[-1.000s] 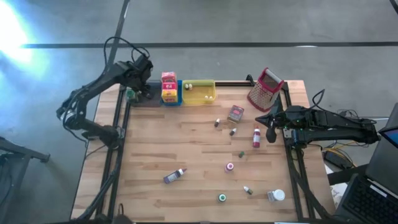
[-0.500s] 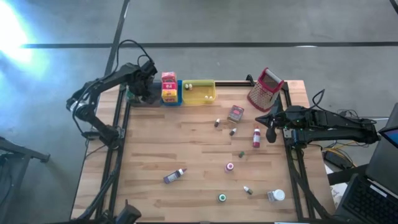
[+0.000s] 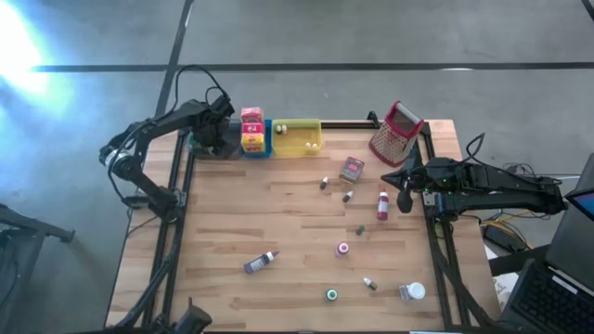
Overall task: Pick & Place Kitchen Items
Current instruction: Put the brown seasoning bottle into the black bin
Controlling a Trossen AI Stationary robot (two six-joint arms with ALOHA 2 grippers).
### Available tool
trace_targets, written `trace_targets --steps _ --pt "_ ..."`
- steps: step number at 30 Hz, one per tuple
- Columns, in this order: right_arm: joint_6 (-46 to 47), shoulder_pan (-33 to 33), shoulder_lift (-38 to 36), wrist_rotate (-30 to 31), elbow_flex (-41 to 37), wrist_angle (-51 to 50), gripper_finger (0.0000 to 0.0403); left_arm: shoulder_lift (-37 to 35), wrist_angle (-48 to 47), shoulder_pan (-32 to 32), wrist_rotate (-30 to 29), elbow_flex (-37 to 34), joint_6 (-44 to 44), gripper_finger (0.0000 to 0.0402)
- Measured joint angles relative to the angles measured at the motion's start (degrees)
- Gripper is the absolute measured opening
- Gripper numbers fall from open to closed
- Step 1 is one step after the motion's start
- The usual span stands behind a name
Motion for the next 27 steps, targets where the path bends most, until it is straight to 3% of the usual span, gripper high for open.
trace_targets --steps 27 --pt "0.0 0.0 0.0 0.0 0.0 0.0 0.0008 0.0 0.8 0.0 -0.1 -1.2 4.1 0.0198"
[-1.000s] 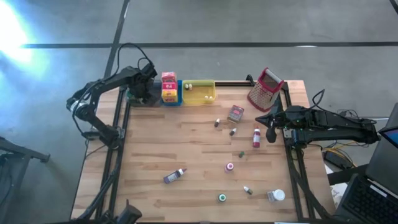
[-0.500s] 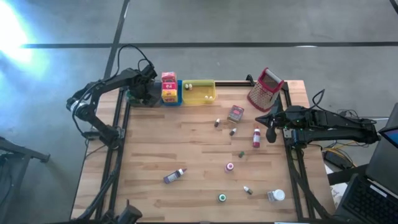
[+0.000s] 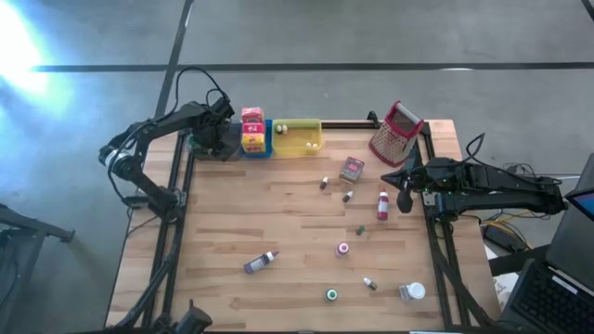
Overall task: Pick & Place Kitchen Items
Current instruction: Put the brown seasoning bottle into the black bin, then adjust the black bin on the table
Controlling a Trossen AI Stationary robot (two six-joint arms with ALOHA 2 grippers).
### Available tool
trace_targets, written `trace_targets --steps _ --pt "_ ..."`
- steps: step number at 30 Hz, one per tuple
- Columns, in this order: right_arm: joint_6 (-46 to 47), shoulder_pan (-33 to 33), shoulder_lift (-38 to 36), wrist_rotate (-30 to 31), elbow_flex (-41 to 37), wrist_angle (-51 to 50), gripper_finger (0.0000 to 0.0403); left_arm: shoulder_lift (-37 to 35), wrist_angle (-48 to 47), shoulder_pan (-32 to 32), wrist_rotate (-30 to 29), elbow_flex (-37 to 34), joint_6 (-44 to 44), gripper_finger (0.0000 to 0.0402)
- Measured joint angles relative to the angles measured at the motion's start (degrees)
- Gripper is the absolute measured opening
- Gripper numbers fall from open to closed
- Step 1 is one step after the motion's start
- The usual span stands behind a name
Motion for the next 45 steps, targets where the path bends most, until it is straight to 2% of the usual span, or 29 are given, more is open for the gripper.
trace_targets --steps 5,14,29,34,39,45 --pt "0.0 0.0 0.0 0.0 0.0 0.0 0.0008 0.0 -0.1 0.0 -0.5 0.0 -0.4 0.0208" --pt "0.0 0.0 0.0 0.0 0.0 0.0 0.0008 0.0 0.0 0.0 -0.7 0.1 -0.4 0.026" --pt "0.0 -0.1 0.0 0.0 0.0 0.0 0.0008 -0.8 -9.4 -0.3 -0.1 8.0 -0.2 0.0263" --pt "0.0 -0.1 0.0 0.0 0.0 0.0 0.0008 -5.1 -8.8 -2.5 1.4 7.6 -0.1 0.0263" --pt "0.0 -0.1 0.0 0.0 0.0 0.0 0.0008 -12.3 -6.3 -7.8 6.8 7.6 0.3 0.0263" --pt "0.0 0.0 0.0 0.0 0.0 0.0 0.0008 -19.4 -2.8 -13.8 7.2 4.6 -4.8 0.0264"
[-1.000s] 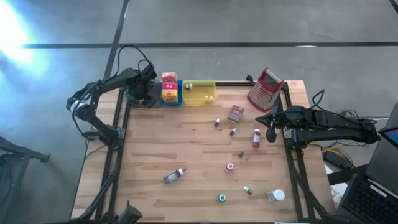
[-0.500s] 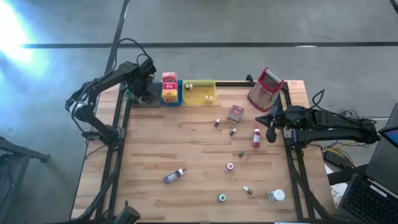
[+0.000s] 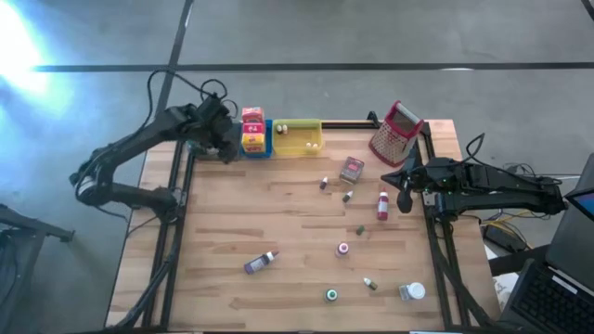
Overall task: Pick & Place Kitchen Items
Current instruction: Adjust the black bin on the table
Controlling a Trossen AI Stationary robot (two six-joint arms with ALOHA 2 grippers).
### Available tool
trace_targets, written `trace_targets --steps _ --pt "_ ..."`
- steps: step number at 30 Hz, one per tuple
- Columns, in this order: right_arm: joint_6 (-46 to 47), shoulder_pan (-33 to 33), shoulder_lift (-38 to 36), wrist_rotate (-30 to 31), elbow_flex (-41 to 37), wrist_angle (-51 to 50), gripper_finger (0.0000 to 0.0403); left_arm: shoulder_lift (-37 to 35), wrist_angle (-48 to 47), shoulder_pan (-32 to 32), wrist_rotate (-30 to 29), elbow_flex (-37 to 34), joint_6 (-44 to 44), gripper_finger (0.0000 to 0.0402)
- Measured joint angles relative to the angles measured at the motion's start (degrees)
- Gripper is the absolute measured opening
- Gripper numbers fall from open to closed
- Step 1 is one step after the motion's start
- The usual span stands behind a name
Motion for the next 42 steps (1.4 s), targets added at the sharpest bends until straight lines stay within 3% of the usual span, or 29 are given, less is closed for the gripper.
trace_targets --steps 5,12,15,20,23,42 --pt "0.0 0.0 0.0 0.0 0.0 0.0 0.0008 -1.6 2.0 -3.2 4.7 -5.8 4.1 0.0263" --pt "0.0 0.0 0.0 0.0 0.0 0.0 0.0008 0.9 11.9 -5.9 23.0 -14.1 19.9 0.0264" --pt "0.0 0.0 0.0 0.0 0.0 0.0 0.0008 2.4 11.9 -5.9 20.8 -13.7 20.9 0.0263" --pt "0.0 0.0 0.0 0.0 0.0 0.0 0.0008 4.1 12.5 -5.8 10.0 -13.3 25.6 0.0264" --pt "0.0 0.0 0.0 0.0 0.0 0.0 0.0008 5.2 12.5 -5.7 6.6 -13.4 27.8 0.0263" --pt "0.0 0.0 0.0 0.0 0.0 0.0 0.0008 10.3 16.7 -3.7 -0.6 -13.5 29.6 0.0264"
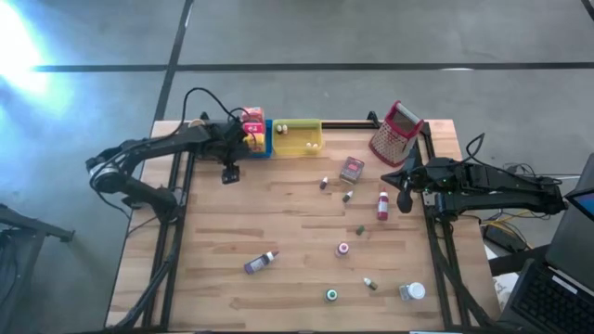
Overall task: Pick & Place Kitchen Items
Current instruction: Adjust the black bin on the table, then adjust the large violet food coloring bottle
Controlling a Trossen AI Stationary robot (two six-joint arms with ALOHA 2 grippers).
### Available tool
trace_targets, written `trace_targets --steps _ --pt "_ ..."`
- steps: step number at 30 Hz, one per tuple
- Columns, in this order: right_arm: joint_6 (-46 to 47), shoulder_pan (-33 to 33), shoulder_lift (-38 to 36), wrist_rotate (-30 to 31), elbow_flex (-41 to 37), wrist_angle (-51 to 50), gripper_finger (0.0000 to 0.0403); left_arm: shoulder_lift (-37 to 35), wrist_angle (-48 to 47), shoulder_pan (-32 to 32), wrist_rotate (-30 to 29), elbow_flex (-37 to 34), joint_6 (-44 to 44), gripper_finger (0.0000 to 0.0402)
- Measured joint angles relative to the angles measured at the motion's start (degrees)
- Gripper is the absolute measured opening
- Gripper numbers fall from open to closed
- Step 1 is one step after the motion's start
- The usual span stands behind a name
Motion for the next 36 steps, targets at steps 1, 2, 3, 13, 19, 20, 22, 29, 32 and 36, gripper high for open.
trace_targets --steps 1,2,3,13,19,20,22,29,32,36 --pt "0.0 0.0 0.0 0.0 0.0 0.0 0.0008 0.1 0.6 0.2 -0.3 0.0 0.0 0.0263" --pt "0.0 0.0 0.0 0.0 0.0 0.0 0.0008 0.1 1.0 0.3 -0.9 0.0 -0.1 0.0263" --pt "0.0 0.0 0.0 0.0 0.0 0.0 0.0008 0.1 1.2 0.5 -1.5 0.0 -0.2 0.0263" --pt "0.0 0.0 0.0 0.0 0.0 0.0 0.0008 -0.1 -2.3 1.2 -2.4 0.7 -1.3 0.0263" --pt "0.0 0.0 0.0 0.0 0.0 0.0 0.0008 -2.6 -8.4 -1.2 0.2 3.7 -4.4 0.0264" --pt "0.0 0.0 0.0 0.0 0.0 0.0 0.0008 -3.6 -8.3 -1.5 1.9 3.7 -5.0 0.0264" --pt "0.0 0.0 0.0 0.0 0.0 0.0 0.0008 -6.0 -8.3 -2.6 7.8 3.8 -6.4 0.0264" --pt "0.0 0.0 0.0 0.0 0.0 0.0 0.0008 -15.9 2.5 -8.5 26.6 0.9 -14.5 0.0263" --pt "0.0 0.0 0.0 0.0 0.0 0.0 0.0008 -20.3 14.8 -12.6 26.3 -3.4 -19.1 0.0264" --pt "0.0 0.0 0.0 0.0 0.0 0.0 0.0008 -25.1 27.2 -18.3 25.9 -9.0 -21.1 0.0264"
